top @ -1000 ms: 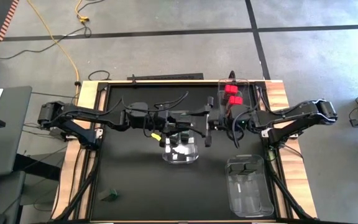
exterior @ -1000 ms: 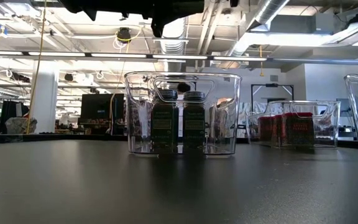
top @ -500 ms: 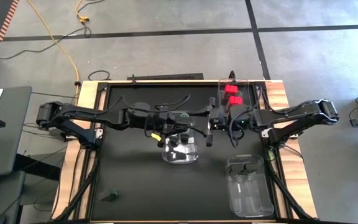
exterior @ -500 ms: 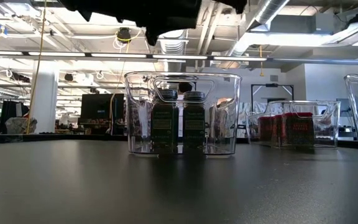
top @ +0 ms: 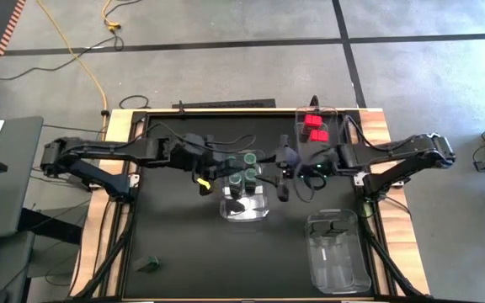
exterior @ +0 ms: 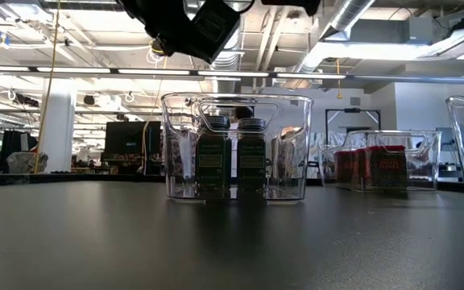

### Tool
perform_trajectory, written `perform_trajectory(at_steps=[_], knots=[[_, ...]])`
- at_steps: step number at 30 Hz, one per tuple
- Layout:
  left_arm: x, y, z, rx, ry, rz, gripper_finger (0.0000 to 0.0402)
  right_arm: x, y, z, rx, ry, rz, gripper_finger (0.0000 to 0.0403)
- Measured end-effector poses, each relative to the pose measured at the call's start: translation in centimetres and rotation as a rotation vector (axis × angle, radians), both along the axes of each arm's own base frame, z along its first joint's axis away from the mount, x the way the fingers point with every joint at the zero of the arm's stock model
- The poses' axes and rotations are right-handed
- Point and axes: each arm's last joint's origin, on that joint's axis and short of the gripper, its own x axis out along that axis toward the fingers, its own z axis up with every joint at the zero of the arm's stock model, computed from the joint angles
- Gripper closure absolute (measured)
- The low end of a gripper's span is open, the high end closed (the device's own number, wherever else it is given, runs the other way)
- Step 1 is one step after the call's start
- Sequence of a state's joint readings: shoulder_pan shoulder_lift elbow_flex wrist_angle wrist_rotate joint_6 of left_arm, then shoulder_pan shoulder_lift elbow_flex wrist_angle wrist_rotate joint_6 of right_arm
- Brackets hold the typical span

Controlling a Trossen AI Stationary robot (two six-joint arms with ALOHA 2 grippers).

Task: Sort spices by type
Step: Put the black seasoning can into the bottom transparent bin

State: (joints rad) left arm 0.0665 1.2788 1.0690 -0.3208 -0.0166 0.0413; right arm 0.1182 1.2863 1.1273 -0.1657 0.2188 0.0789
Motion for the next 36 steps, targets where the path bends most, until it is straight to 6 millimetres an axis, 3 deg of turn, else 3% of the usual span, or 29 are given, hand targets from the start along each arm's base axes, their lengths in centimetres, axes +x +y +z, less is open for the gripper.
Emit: perform_trajectory(at_steps=[8,16,30,36], knots=[[-0.3,0.1,1.5,0.067,0.036,0.011,0.0266,4.8,0.0,2.2,-0.11,0.262,0.024,0.0148],[-0.5,0.2,1.2,0.088,0.08,0.03,0.0266,8.2,-0.1,4.0,-0.21,0.348,0.041,0.0148],[-0.4,0.2,1.3,0.115,0.076,0.015,0.0266,10.5,-1.6,2.1,-0.248,0.428,0.001,0.0148],[-0.6,0.2,1.2,0.117,0.091,0.014,0.0266,10.1,-1.8,3.1,-0.254,0.381,-0.029,0.0148]])
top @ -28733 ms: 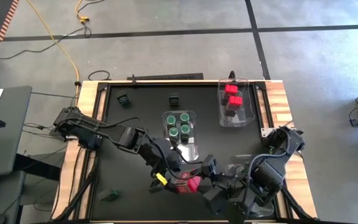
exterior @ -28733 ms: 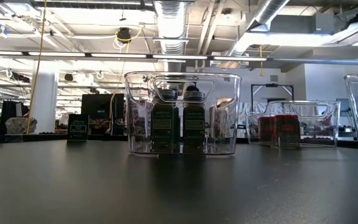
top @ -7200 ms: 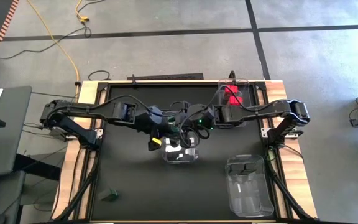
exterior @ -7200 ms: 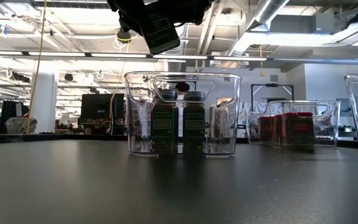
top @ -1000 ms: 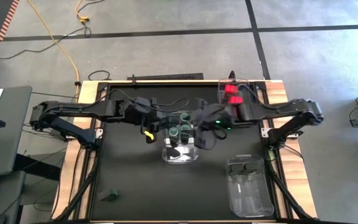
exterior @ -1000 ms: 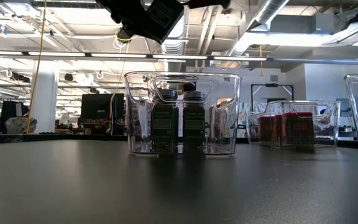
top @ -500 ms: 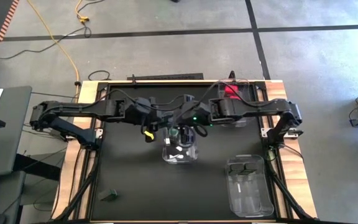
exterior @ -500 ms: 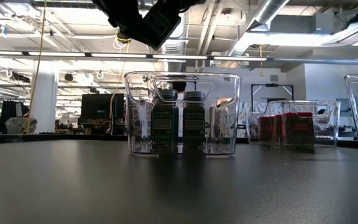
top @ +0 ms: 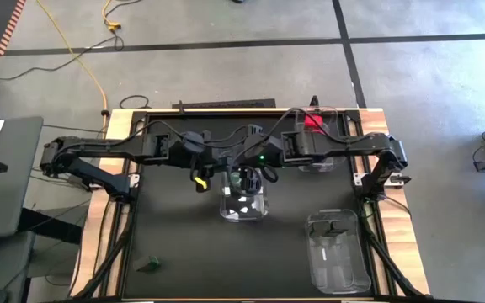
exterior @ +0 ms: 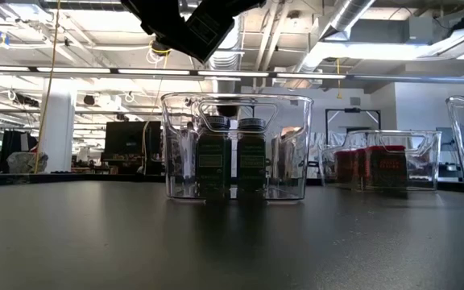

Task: Sort spices by type
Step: Put the black seasoning can into the bottom transparent bin

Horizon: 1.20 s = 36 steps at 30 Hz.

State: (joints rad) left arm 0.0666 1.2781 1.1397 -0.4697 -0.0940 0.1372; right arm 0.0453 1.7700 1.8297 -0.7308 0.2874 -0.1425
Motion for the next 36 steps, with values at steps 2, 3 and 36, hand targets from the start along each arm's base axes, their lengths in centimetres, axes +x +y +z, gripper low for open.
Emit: perform_trajectory(at_steps=[2,3,36], knots=[[0.01,0.0,0.02,0.002,-0.002,0.0,0.0266,-0.03,-0.07,-0.03,0.003,0.003,-0.003,0.0148],[0.02,0.01,0.01,0.003,-0.002,0.001,0.0266,0.02,-0.11,-0.1,0.003,0.006,-0.005,0.0148],[0.36,-0.05,0.46,-0.048,-0.069,0.003,0.0246,-0.11,-0.35,-0.39,0.046,0.031,-0.004,0.0254]])
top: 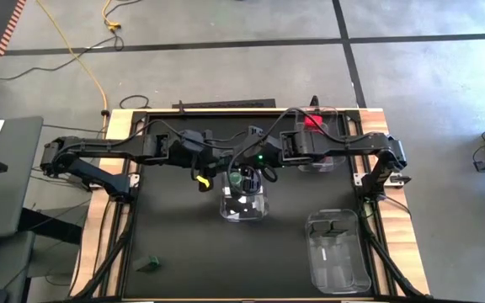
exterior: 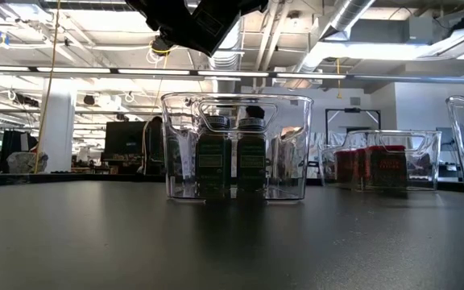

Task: Sort spices by type
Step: Put the black seasoning can into the bottom transparent bin

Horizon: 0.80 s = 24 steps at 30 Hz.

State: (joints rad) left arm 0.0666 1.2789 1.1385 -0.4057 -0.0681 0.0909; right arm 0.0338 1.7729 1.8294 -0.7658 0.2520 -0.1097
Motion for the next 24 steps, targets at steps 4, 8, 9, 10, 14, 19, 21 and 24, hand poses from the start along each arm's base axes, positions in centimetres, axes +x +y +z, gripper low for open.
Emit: perform_trajectory(at_steps=[4,8,9,10,14,19,21,24], knots=[[0.0,0.0,0.0,-0.004,-0.001,0.002,0.0243,0.0,0.0,0.0,0.003,0.0,-0.003,0.0252],[0.0,0.0,0.0,-0.006,-0.001,0.001,0.0242,0.0,0.2,0.0,0.001,0.002,-0.005,0.025],[0.0,0.0,0.0,-0.008,-0.003,0.003,0.0241,0.0,0.2,0.0,0.0,0.002,-0.005,0.0251],[0.0,0.0,0.0,-0.009,-0.005,0.004,0.0238,0.0,0.2,0.0,0.0,0.003,-0.005,0.0252],[0.0,0.0,0.0,-0.008,-0.007,0.004,0.0211,0.0,0.1,0.0,-0.001,0.005,-0.007,0.0252],[0.0,0.2,0.0,0.017,-0.006,0.068,0.0162,-0.1,0.0,-0.1,-0.008,0.014,-0.015,0.0251],[0.0,0.2,0.0,0.009,-0.007,0.081,0.0149,-0.3,-0.1,-0.2,-0.011,0.032,-0.019,0.0252],[-0.1,0.2,0.1,0.01,-0.004,0.085,0.0142,-1.4,-0.3,0.0,-0.005,0.088,-0.057,0.0252]])
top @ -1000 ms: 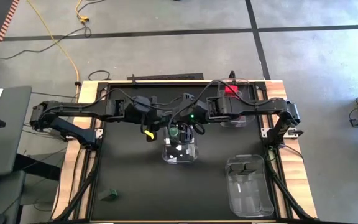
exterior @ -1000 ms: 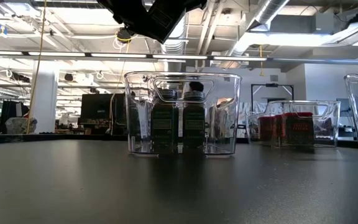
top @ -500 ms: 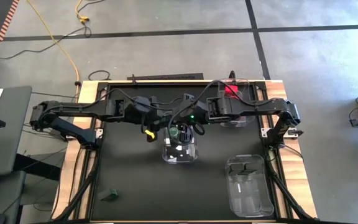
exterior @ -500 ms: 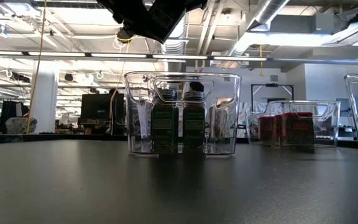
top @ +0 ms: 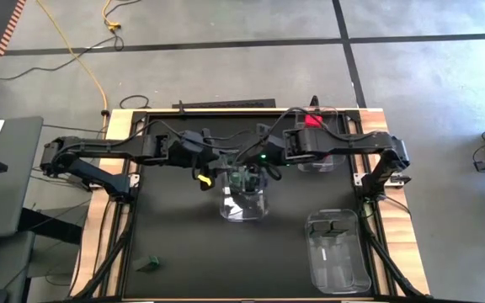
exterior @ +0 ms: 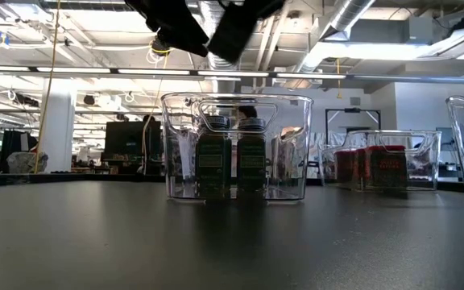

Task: Sort spices by type
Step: Put the black seasoning can into the bottom transparent bin

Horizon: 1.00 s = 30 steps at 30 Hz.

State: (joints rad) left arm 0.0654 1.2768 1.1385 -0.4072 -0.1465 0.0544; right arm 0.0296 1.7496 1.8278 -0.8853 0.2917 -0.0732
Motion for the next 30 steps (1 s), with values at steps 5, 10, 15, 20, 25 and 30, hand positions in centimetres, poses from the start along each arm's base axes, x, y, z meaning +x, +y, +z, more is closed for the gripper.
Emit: perform_trajectory(at_steps=[5,10,15,20,25,30], knots=[[0.0,0.0,0.0,0.058,0.015,-0.037,0.0141,-4.4,0.3,1.4,0.049,0.129,-0.11,0.0252],[0.0,-0.1,0.0,0.097,0.024,-0.063,0.0141,-9.8,3.4,2.0,0.115,0.334,-0.178,0.0252],[0.0,-0.3,0.0,-0.01,-0.003,-0.006,0.0141,-15.0,8.1,2.0,0.207,0.324,-0.175,0.0252],[0.0,-0.9,0.0,-0.054,-0.011,-0.002,0.0141,-20.1,12.4,0.2,0.318,0.308,-0.214,0.0252],[0.0,-1.7,0.0,-0.059,-0.009,-0.024,0.0141,-23.5,16.1,-2.8,0.316,0.347,-0.142,0.0248],[0.1,-2.5,0.0,-0.092,-0.016,-0.034,0.0141,-24.6,19.2,-5.9,0.304,0.393,-0.053,0.0252]])
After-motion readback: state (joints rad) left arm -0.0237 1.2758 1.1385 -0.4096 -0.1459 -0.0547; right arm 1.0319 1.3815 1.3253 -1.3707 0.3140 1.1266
